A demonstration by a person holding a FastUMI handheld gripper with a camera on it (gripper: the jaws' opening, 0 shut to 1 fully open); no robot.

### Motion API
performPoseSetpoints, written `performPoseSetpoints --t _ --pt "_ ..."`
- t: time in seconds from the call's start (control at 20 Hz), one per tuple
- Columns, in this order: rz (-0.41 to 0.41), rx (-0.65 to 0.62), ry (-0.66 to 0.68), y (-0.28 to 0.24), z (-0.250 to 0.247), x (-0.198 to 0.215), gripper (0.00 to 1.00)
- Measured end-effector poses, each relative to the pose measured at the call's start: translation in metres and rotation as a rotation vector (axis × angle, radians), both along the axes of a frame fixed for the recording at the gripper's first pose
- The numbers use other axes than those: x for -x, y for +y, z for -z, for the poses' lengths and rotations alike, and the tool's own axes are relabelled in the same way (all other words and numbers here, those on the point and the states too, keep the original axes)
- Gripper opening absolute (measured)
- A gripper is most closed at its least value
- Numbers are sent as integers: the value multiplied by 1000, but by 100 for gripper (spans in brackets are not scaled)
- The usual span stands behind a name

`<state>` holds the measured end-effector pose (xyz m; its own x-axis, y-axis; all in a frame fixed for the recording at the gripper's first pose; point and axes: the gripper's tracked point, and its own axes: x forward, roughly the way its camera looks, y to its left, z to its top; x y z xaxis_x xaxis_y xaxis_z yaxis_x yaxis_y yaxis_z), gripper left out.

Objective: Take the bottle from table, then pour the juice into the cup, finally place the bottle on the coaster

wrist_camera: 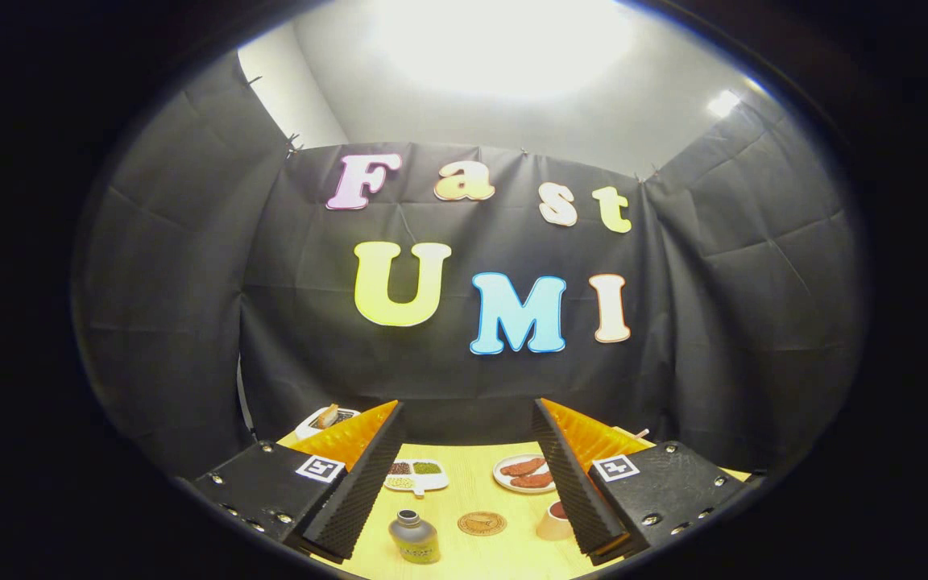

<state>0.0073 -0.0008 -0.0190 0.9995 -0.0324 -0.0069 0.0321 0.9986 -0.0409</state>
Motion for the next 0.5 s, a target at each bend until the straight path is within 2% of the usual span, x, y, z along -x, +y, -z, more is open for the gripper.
performPoseSetpoints --t 0.25,0.5 --pt "8 -18 13 2 33 -6 97" --pt "-14 -39 48 12 88 -12 97"
